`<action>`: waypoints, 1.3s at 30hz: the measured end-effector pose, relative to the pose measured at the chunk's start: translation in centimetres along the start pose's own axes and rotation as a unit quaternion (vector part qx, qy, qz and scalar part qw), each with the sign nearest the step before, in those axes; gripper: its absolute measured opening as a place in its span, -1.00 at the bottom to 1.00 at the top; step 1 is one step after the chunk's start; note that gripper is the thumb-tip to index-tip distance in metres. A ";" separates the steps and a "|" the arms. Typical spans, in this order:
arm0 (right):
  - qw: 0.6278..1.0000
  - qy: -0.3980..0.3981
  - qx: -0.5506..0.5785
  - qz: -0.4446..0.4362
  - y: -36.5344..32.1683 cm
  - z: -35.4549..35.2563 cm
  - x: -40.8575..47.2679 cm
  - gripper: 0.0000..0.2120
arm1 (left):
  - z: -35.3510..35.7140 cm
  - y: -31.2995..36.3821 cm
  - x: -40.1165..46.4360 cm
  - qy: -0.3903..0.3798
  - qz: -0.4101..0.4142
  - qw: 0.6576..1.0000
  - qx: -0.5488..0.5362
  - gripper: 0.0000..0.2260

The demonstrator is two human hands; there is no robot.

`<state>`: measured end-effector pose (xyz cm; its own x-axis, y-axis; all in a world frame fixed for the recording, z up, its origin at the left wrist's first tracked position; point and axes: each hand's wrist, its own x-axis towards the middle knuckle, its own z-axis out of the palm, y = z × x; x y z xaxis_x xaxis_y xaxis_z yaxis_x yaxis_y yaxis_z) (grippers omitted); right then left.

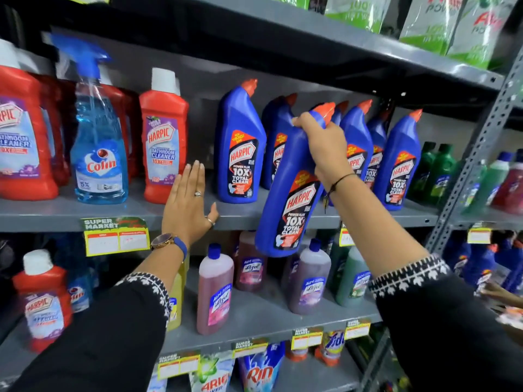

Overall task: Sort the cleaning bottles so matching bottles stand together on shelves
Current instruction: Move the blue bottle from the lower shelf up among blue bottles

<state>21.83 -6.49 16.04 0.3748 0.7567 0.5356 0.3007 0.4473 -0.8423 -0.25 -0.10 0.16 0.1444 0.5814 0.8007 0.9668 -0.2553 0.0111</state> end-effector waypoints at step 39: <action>0.976 0.076 -0.200 -0.034 6.4 3.8 11.7 -0.18 | 0.3 0.1 0.0 0.006 -0.012 0.999 0.031 -0.31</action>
<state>24.80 7.09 16.68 0.4595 0.6384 0.6175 0.6361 0.2487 -0.7304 -0.10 0.12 -0.03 0.1180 0.5771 0.8081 0.9813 -0.1924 -0.0059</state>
